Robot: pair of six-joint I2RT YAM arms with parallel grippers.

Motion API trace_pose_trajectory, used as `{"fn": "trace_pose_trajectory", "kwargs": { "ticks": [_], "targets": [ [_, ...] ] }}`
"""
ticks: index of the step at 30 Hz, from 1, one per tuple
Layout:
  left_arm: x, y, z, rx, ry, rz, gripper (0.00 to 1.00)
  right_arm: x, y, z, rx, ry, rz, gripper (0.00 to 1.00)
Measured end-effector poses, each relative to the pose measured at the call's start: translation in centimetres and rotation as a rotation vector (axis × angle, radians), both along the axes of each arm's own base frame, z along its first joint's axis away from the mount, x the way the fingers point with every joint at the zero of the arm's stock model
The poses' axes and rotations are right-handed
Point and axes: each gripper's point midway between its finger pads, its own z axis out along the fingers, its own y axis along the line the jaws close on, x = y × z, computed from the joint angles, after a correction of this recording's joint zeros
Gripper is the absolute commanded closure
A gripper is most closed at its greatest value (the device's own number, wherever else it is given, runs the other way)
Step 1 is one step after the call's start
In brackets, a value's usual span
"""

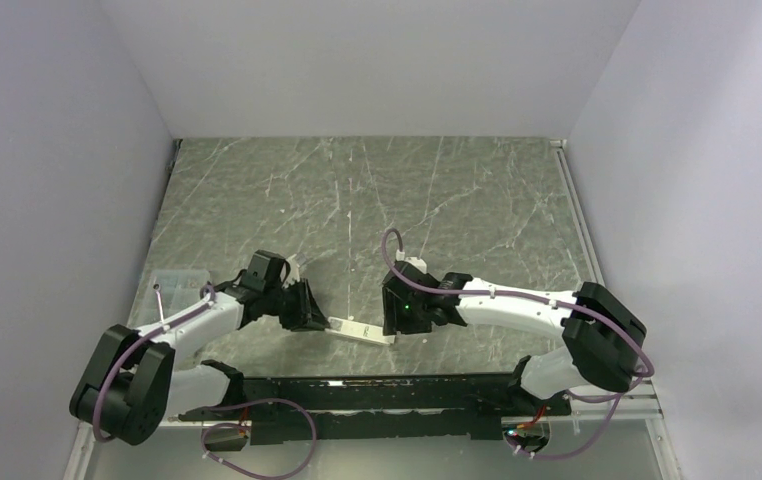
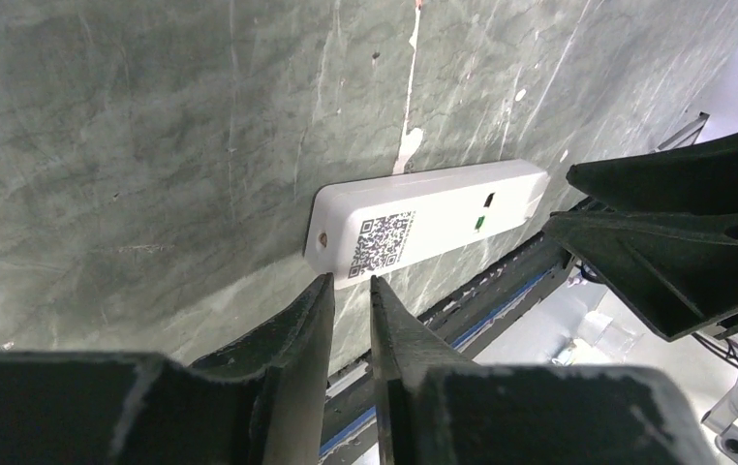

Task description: Load the batteries into the remote control

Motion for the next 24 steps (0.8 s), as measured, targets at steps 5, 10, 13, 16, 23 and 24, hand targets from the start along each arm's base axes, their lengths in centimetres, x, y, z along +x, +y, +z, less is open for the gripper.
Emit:
{"fn": "trace_pose_trajectory", "kwargs": {
  "ticks": [5,10,13,16,23,24],
  "targets": [
    [-0.4,0.1,-0.2,0.004,0.01,-0.001,0.57,0.0,0.0,-0.1,0.004,0.006,-0.003,0.42],
    [-0.4,0.1,-0.2,0.004,0.01,-0.002,0.46,-0.1,0.1,-0.2,0.011,0.011,-0.004,0.41],
    [-0.4,0.1,-0.2,0.004,0.01,-0.003,0.45,0.0,0.3,-0.2,0.017,0.009,-0.006,0.41],
    [-0.4,0.0,-0.3,0.006,0.013,-0.003,0.45,0.0,0.4,-0.4,0.016,0.013,-0.006,0.4],
    [-0.5,0.0,-0.7,0.011,0.026,-0.008,0.46,-0.1,0.3,-1.5,-0.01,0.035,-0.012,0.36],
    [-0.5,0.0,-0.8,0.011,0.027,-0.009,0.46,-0.1,0.3,-1.6,-0.013,0.038,-0.013,0.36]
  ]
}}
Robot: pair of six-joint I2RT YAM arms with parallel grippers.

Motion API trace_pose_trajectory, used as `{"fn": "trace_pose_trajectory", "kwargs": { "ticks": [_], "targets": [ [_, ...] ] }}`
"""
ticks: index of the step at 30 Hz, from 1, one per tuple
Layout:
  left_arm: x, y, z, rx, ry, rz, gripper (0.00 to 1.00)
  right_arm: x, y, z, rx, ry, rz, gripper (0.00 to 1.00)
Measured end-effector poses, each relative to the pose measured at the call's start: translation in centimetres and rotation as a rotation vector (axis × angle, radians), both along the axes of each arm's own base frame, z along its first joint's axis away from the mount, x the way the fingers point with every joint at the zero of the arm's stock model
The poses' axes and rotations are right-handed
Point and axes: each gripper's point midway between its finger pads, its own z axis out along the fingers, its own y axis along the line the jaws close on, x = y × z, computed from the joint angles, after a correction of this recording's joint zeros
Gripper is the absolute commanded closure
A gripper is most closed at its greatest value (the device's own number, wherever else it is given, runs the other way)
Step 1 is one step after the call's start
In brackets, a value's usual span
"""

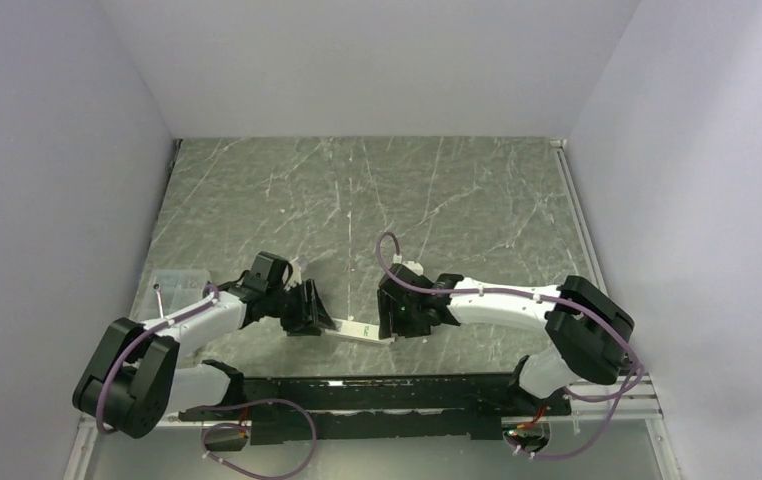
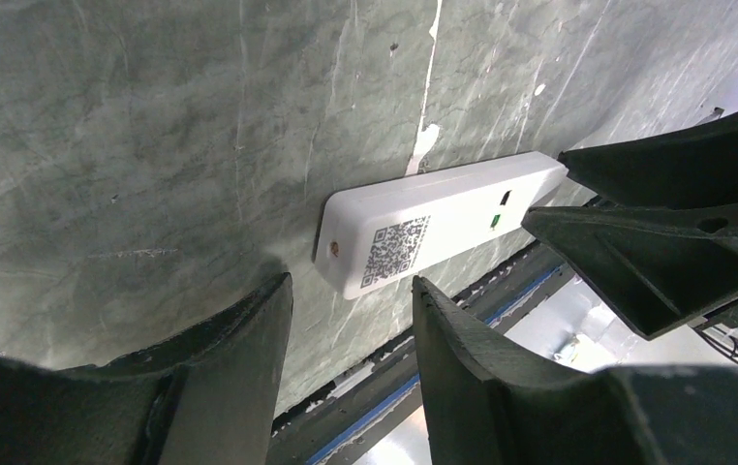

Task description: Load the batteries into the remote control

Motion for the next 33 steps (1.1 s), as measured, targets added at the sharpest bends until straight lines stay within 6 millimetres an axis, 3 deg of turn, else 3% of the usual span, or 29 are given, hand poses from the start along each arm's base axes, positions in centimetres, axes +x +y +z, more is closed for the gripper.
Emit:
{"fn": "trace_pose_trajectory", "kwargs": {
  "ticks": [19,33],
  "targets": [
    [-0.03,-0.2,-0.21,-0.003,-0.005,-0.008,0.46,0.67,0.62,0.2,-0.001,-0.004,-0.031,0.36],
    [0.01,-0.32,-0.2,-0.01,-0.013,-0.012,0.46,0.77,0.61,0.17,-0.004,0.0,-0.049,0.44]
  ]
}}
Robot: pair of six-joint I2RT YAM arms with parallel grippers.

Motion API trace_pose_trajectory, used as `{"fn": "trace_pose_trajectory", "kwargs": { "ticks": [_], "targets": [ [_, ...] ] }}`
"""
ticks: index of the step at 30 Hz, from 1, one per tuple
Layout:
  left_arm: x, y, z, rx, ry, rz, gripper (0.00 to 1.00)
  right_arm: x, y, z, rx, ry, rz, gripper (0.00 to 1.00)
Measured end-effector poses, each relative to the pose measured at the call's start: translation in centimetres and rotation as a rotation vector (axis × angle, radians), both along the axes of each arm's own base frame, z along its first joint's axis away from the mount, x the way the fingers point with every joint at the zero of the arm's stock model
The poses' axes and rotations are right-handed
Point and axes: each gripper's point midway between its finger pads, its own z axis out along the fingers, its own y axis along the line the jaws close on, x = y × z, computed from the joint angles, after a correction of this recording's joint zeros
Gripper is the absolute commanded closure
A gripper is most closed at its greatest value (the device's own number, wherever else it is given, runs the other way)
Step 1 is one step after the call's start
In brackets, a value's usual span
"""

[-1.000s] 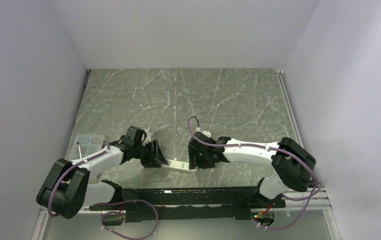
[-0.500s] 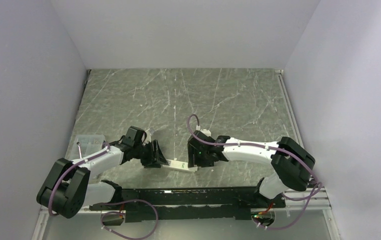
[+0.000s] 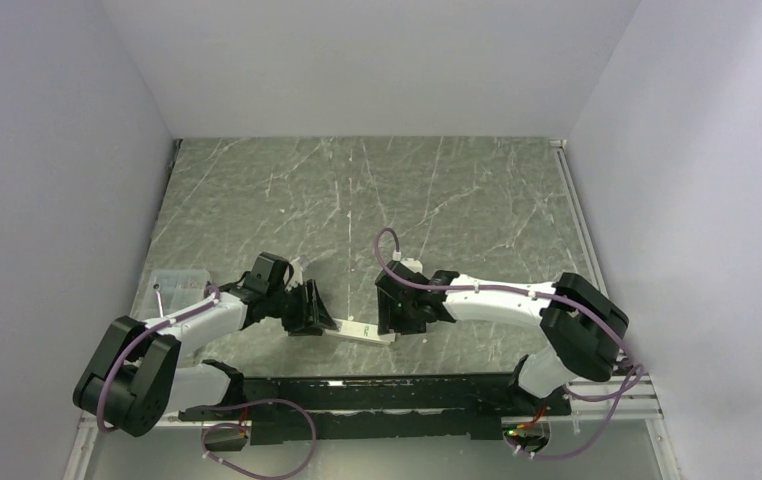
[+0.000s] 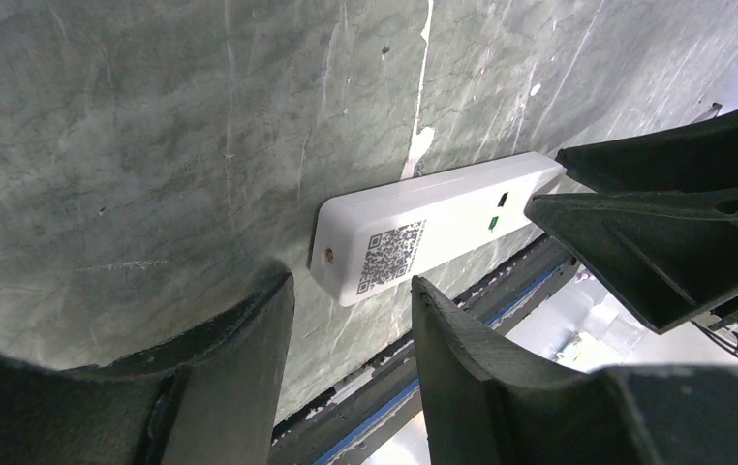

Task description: Load the batteries into the remote control

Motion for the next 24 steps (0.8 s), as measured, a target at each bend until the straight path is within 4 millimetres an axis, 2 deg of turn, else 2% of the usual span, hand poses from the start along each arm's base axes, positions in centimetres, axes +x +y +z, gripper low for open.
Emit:
{"fn": "trace_pose_trajectory", "kwargs": {
  "ticks": [9,16,24],
  "targets": [
    [0.04,-0.16,-0.03,-0.008,0.001,-0.005,0.46,0.37,0.17,-0.14,-0.019,0.001,-0.013,0.48],
    [0.03,-0.28,-0.01,-0.015,0.003,-0.01,0.46,0.5,0.42,-0.04,-0.016,0.003,-0.018,0.59],
    [0.01,-0.32,0.0,-0.017,0.004,-0.011,0.46,0.56,0.55,-0.01,-0.018,0.006,-0.019,0.65]
  ]
}}
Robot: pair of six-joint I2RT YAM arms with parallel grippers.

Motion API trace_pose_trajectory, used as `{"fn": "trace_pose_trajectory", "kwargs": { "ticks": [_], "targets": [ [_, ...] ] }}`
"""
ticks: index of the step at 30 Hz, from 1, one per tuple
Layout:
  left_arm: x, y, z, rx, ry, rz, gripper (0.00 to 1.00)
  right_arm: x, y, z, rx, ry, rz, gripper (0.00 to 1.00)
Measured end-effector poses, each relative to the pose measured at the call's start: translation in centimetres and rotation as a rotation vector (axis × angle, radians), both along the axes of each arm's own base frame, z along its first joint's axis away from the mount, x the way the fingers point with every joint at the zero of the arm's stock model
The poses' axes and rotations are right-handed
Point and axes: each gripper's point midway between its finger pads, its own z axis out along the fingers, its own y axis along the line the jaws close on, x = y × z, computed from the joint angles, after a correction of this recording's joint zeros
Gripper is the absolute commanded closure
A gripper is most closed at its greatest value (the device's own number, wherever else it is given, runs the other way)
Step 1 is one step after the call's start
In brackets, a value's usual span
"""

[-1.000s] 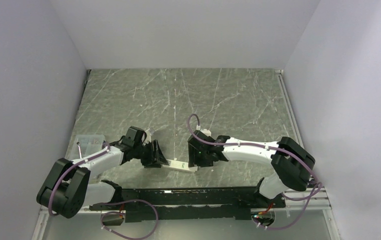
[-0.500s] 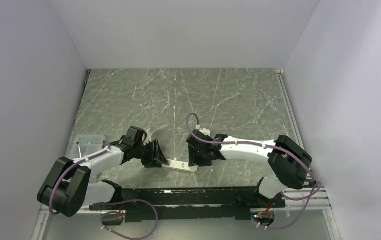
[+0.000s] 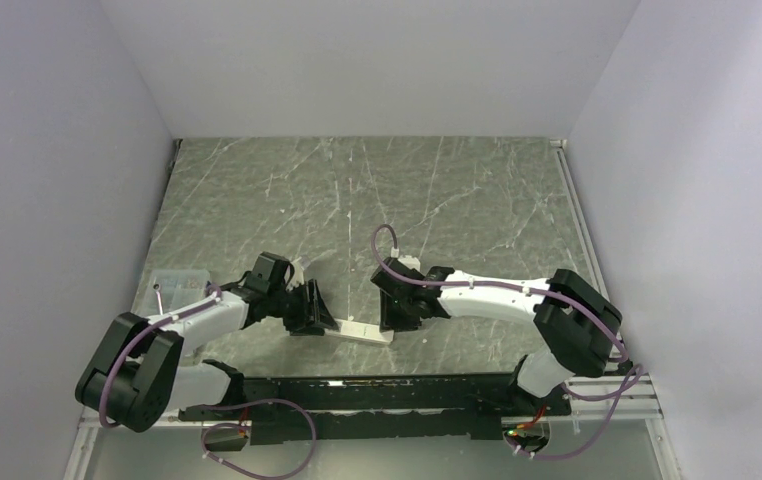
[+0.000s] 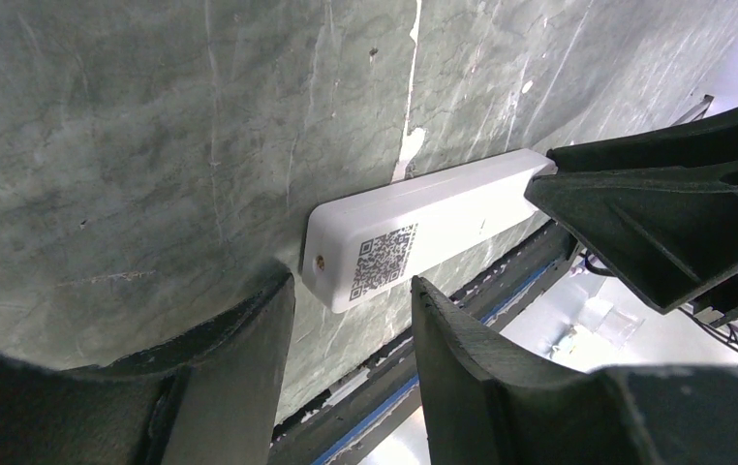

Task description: Load the batteries into the remote control

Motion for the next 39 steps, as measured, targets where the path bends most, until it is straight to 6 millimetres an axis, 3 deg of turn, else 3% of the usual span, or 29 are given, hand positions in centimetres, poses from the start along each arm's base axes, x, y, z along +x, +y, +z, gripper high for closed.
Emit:
{"fn": "trace_pose_trajectory", "kwargs": {
  "ticks": [14,29,39],
  "targets": [
    [0.0,-0.1,-0.02,-0.005,0.002,-0.004,0.47,-0.05,-0.1,0.03,-0.01,0.008,-0.001,0.71],
    [-0.34,-0.02,-0.44,-0.003,0.006,-0.01,0.63,-0.14,-0.11,0.06,-0.048,0.026,0.007,0.75],
    [-0.41,-0.02,-0.48,-0.002,0.007,-0.011,0.66,-0.18,-0.05,0.07,-0.081,0.034,0.02,0.78]
  ]
}}
